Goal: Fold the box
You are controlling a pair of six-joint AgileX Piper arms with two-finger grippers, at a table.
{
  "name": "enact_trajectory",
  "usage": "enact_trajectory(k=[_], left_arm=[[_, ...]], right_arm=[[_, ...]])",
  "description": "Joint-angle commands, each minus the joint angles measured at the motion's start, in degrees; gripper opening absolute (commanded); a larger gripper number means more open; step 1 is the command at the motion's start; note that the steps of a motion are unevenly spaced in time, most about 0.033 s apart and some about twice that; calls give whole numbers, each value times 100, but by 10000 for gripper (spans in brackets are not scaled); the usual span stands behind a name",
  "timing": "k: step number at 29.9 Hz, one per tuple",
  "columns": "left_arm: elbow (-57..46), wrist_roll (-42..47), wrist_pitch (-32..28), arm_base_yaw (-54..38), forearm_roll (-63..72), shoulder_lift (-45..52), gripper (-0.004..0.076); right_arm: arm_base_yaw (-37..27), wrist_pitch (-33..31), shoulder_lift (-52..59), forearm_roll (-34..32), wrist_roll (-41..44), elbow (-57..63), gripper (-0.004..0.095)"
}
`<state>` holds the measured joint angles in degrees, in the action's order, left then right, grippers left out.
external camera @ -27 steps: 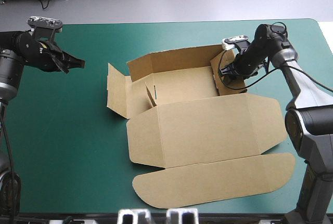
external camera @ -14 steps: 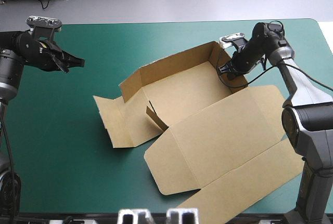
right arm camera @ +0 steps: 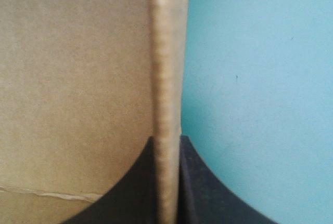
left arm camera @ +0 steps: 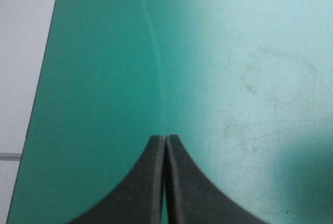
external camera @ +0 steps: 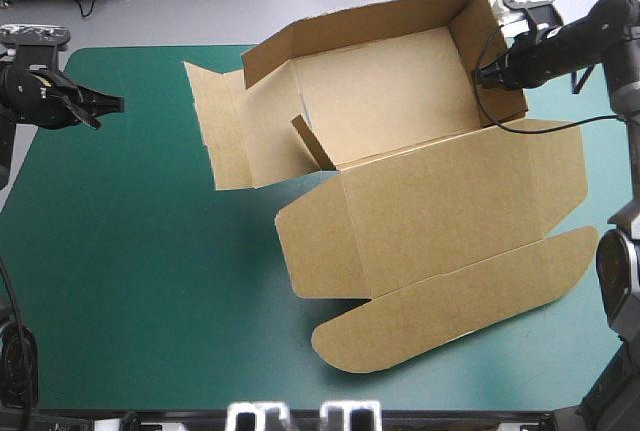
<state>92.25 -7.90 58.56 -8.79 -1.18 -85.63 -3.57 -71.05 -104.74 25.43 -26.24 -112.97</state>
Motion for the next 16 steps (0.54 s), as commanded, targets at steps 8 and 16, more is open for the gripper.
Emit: enact_trajectory(k=[8,16], left_arm=[[198,-2041,109,-422,3344,-640,65],[198,-3449,607,-161,5482,-1223,132]], right_arm=[[-206,-60,674,1621,-453,-182,-19],[-169,-50,662,1877,-625,-182,-18]])
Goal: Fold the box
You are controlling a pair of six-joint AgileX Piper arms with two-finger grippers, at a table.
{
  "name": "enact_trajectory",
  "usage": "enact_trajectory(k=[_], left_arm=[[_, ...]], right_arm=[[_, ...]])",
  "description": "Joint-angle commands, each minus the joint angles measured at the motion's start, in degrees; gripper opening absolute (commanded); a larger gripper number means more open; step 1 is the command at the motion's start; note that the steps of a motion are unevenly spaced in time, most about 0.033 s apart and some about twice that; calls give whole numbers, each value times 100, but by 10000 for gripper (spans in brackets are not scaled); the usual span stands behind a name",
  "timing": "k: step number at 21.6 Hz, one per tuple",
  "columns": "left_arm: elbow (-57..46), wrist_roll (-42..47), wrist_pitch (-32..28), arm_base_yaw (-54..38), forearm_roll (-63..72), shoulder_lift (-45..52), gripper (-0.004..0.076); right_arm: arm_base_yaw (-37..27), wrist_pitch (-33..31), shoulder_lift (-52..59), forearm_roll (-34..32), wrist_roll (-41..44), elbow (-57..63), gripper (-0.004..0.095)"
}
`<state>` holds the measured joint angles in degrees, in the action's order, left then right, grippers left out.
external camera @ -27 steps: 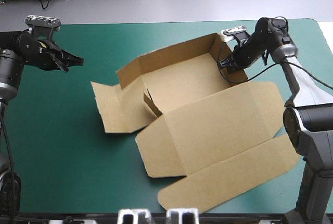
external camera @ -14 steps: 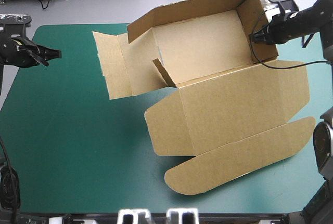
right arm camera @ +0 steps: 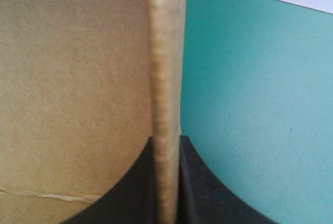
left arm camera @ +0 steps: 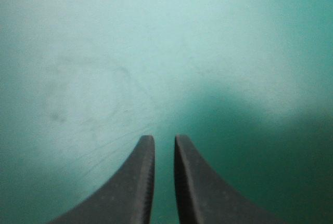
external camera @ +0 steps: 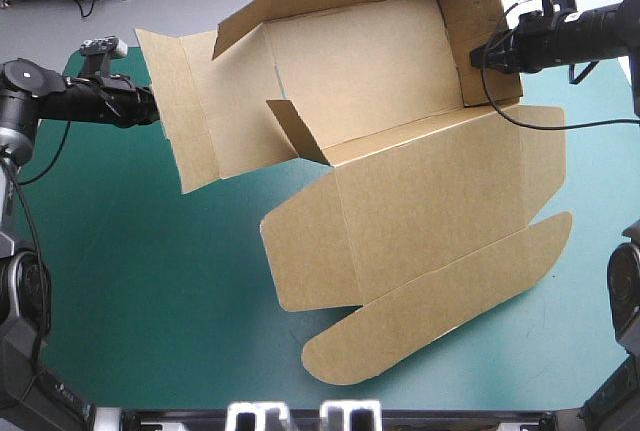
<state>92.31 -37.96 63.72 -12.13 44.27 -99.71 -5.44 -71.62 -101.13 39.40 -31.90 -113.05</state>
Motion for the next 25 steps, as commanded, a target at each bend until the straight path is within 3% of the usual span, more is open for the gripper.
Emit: enact_trajectory(k=[1,6,9,11,14,17,25], left_arm=[[193,-601,156,265,1065,176,145],[193,-1052,224,784,1600,176,216],[193,-1373,652,1040,2348,176,273],[225,-1427,1033,1039,2781,186,281],[234,-1413,1033,1133,2815,282,281],[281,-1568,1033,1378,2803,377,281],[328,-1539,1033,1425,2992,415,288]], right_arm=[[29,7,277,469,-60,-175,-18],[50,17,27,414,43,-175,-18],[50,169,-215,291,122,-175,-18],[50,321,-322,274,143,-175,-17],[97,450,-396,157,192,-175,-17],[369,790,-422,-437,415,-175,-17],[675,1190,-432,-481,535,-175,-17]])
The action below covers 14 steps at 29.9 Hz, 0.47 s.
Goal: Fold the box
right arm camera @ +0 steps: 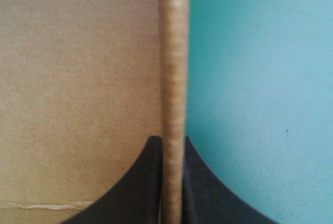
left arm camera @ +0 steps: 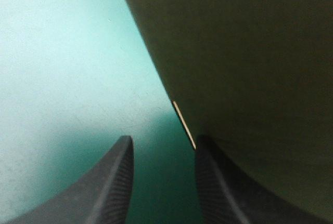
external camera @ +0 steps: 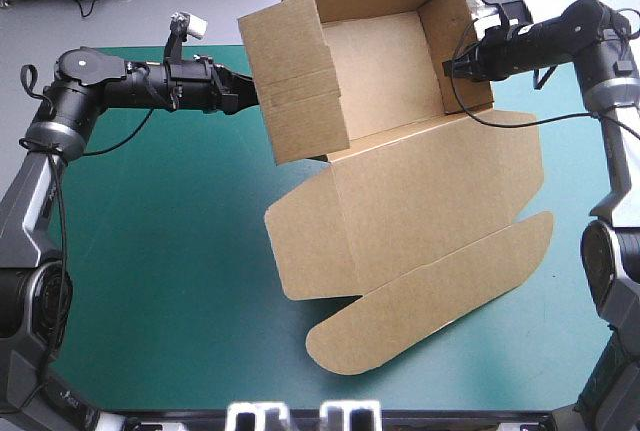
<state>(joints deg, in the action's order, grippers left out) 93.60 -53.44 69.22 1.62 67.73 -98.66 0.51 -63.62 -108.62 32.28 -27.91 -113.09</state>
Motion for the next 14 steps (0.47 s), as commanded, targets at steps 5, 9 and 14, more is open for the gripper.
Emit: enact_trajectory(k=[5,9,14], left_arm=[[211,72,483,51,671,323,288],[211,72,483,51,889,323,288],[211,72,156,51,892,323,312]], right_arm=[[94,491,317,39,265,-171,-17],[142,592,317,24,265,-171,-17],[290,806,317,-169,445,-171,-17]])
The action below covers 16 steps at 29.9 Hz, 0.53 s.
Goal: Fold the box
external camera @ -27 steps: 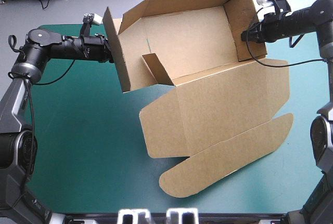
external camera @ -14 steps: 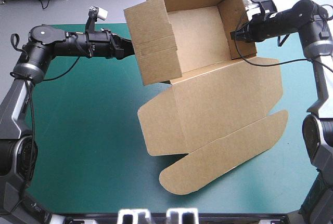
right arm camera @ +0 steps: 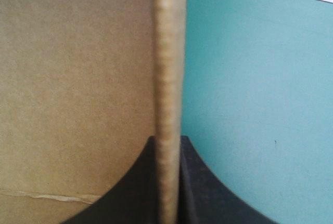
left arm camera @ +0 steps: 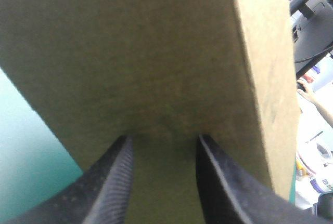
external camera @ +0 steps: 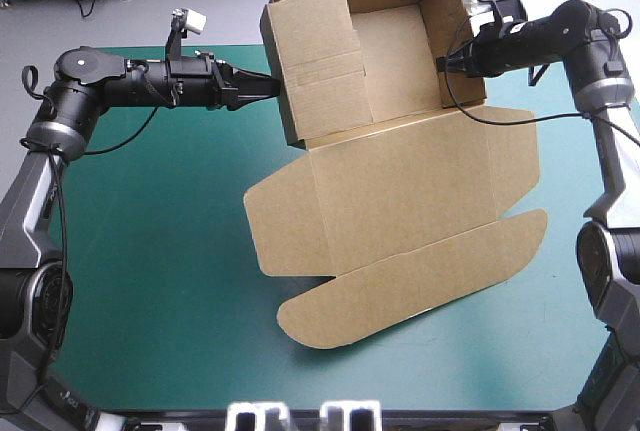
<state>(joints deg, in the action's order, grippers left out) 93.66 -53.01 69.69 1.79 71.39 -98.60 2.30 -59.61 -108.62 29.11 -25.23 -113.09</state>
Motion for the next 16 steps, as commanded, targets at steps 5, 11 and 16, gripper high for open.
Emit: enact_trajectory(k=[5,11,16], left_arm=[[226,-26,-368,33,527,317,430],[254,443,-1036,33,-41,317,434],[254,1265,-1677,118,-899,317,434]], right_arm=[[356,583,317,-542,590,-171,-17],[542,798,317,-556,779,-181,-17],[844,1108,317,-955,1087,-181,-17]])
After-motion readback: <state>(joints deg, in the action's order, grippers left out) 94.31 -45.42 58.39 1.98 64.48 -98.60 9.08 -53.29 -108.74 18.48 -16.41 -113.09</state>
